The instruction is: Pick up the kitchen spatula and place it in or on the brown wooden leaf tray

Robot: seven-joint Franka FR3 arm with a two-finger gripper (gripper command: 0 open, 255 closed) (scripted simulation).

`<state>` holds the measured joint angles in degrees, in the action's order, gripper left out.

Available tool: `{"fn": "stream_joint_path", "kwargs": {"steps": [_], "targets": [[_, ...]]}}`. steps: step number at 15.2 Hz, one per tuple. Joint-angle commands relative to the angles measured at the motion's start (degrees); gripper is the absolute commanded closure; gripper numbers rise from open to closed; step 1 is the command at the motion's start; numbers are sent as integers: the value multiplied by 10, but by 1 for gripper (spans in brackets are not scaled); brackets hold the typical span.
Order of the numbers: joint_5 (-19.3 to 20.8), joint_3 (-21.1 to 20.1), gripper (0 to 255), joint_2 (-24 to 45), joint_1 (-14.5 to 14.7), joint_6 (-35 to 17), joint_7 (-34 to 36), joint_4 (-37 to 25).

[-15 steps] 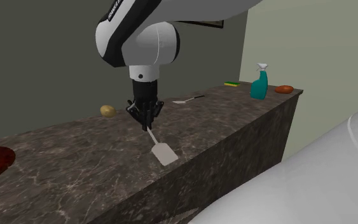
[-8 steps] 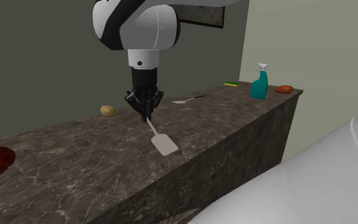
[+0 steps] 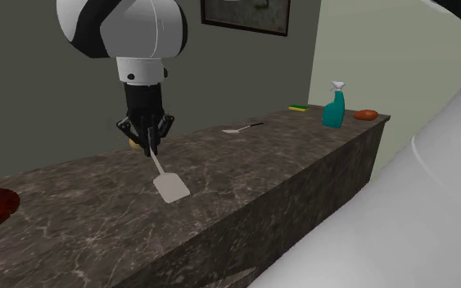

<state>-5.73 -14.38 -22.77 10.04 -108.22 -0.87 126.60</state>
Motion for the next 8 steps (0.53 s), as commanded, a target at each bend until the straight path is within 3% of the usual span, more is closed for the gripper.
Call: {"fn": "stream_joint_path", "kwargs": {"steps": [1, 8], "targets": [[-1, -21, 255, 20, 7, -5, 29, -16], [21, -92, 255, 120, 28, -2, 134, -120]]}}
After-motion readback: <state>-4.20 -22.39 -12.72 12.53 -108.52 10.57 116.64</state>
